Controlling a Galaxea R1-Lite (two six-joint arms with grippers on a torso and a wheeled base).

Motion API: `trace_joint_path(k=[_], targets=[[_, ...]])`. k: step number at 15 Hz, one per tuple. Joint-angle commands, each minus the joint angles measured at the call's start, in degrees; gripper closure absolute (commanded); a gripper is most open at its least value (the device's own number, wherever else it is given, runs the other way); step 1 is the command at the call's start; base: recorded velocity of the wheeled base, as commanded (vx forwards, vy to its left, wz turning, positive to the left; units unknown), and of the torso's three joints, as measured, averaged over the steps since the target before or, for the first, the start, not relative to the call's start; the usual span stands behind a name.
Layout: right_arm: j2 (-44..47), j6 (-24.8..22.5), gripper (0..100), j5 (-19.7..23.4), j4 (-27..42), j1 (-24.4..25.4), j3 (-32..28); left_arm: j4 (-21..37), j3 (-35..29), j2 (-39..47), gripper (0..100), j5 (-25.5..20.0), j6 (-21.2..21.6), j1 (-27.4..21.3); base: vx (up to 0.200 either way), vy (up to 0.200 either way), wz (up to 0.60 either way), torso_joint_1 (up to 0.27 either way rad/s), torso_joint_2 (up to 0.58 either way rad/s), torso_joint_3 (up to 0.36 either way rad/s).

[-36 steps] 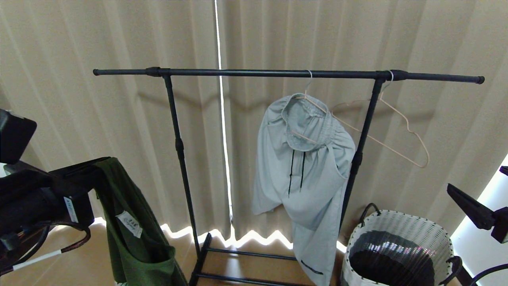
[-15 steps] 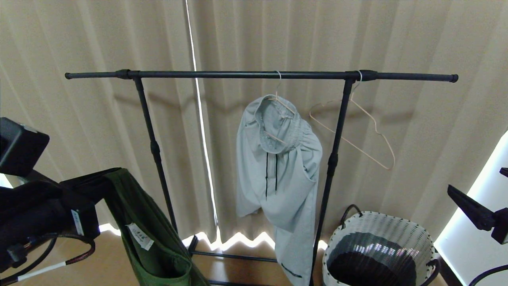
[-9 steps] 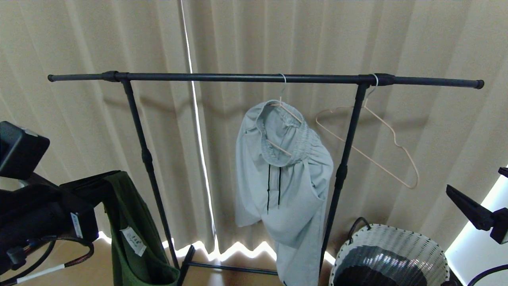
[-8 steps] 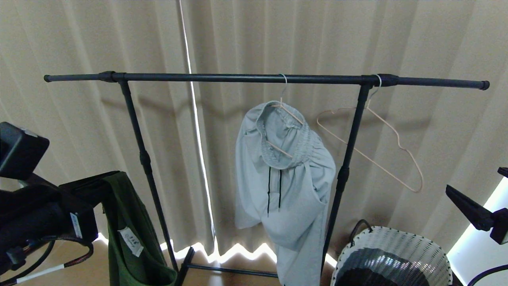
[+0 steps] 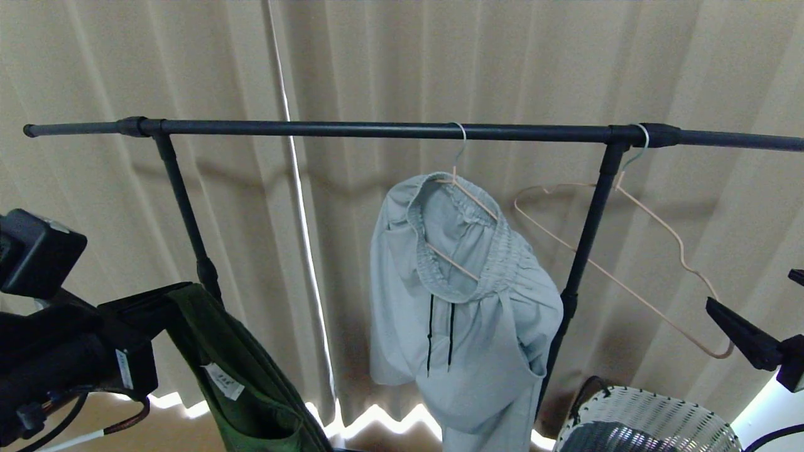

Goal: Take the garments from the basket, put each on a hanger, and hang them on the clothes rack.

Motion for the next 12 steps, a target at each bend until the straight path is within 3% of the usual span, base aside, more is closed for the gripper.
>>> trace_joint_path(k=[1,3,5,7,9,12], targets=[[-2.56,0.22,0,0.11,-0.03,-0.01,1.39,0.02,2.00,-2.33,100,0.01,-1.55,0.16,0.000,0.000,0.00,0.000,0.00,0.000],[-2.91,0.05,0,0.19,0.85,-0.01,-1.68,0.10,2.44,-3.12,100,0.01,-5.42,0.25,0.000,0.000,0.00,0.000,0.00,0.000],[-2.47,0.05,0,0.28,7.09,-0.01,-7.13,0.19,2.00,-2.51,100,0.01,-7.79,0.69,0.000,0.000,0.00,0.000,0.00,0.000],[-2.74,0.14,0,0.46,27.92,1.31,-19.70,0.19,4.20,-2.77,100,-2.36,-8.14,1.92,0.000,0.000,0.00,0.000,0.00,0.000],[-1.42,0.14,0,0.46,41.55,3.60,-29.11,0.10,4.72,-2.95,100,-4.29,-7.61,2.54,0.000,0.000,0.00,0.000,0.00,0.000],[4.56,0.14,0,0.19,49.28,3.68,-37.10,-0.07,3.32,-1.45,100,-4.47,-7.17,2.45,0.000,0.000,0.00,0.000,0.00,0.000]])
